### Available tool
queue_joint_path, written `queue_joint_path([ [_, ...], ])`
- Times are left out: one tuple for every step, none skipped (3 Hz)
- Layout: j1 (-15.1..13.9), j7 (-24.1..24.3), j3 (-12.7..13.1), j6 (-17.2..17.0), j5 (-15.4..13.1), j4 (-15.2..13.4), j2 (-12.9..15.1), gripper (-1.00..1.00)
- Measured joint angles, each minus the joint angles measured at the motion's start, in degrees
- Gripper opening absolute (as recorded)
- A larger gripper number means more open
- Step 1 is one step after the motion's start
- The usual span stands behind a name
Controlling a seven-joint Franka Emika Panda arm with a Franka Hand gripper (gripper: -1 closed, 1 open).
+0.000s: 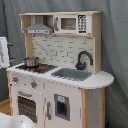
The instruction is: Play with the kitchen
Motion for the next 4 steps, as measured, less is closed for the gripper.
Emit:
queue_joint_path([
  [-2.2,-4.0,0.9,-0.9,3.2,3.1,3.7,1.0],
  [-3.6,-7.6,1.7,-2.3,5.7,5.4,6.9,1.0],
  [-4.9,-11.0,3.0,-3.9,7.9,7.4,10.2,1.0],
  [-6.4,-13.9,4.7,-5.5,9.6,9.3,13.7,1.0],
])
